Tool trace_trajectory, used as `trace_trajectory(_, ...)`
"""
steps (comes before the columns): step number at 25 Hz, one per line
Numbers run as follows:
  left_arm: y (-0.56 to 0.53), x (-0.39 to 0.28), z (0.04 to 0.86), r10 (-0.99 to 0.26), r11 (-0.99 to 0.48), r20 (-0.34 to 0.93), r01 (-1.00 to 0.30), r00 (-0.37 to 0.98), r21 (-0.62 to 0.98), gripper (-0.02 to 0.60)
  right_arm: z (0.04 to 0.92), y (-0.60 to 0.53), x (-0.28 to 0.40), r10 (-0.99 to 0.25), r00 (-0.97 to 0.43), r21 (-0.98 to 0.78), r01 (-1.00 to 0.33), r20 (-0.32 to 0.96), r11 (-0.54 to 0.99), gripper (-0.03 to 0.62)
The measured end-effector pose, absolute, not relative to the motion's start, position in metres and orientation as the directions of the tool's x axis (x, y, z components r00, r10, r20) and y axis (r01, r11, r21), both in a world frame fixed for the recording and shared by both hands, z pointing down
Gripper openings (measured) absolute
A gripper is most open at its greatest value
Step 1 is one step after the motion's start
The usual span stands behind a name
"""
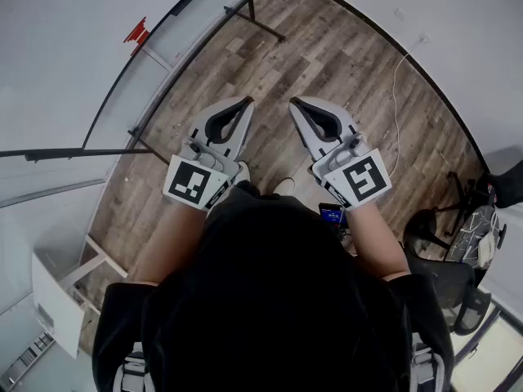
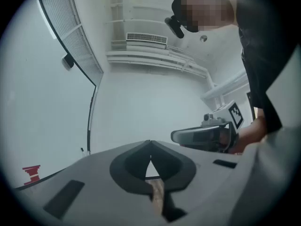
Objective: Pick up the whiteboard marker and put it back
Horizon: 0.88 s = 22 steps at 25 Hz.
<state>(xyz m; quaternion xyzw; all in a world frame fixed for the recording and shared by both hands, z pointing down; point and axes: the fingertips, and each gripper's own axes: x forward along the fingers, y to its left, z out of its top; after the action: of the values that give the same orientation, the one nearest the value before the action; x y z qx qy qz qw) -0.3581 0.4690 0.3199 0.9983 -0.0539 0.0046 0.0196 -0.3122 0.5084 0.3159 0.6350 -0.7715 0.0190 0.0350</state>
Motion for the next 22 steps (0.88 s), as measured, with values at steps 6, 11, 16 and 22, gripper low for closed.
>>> trace_trajectory(6,0.471,-0.361,0.324,-0.117,-0.992,0.027,-0.118,0.993,0.045,0.005,0.314,0.511,-0.315,-0.972,-0.217,0.007,-0.976,0.086,0.218,-0.002)
trace_trajectory(11,0.479,-0.359,0.325,-0.123,-0.991,0.030,-0.124,0.992,0.041,0.005,0.318,0.519,-0.314,-0.964,-0.245,-0.010,-0.969,0.101,0.246,0.000)
trace_trajectory(16,0.489,-0.352,0.326,-0.134,-0.990,0.035,-0.136,0.990,0.030,0.005,0.324,0.526,-0.314,-0.949,-0.295,-0.027,-0.955,0.111,0.294,0.000)
trace_trajectory(22,0.495,-0.342,0.329,-0.159,-0.986,0.042,-0.160,0.986,0.042,0.005,0.324,0.530,-0.300,-0.949,-0.300,-0.034,-0.954,0.099,0.298,0.000)
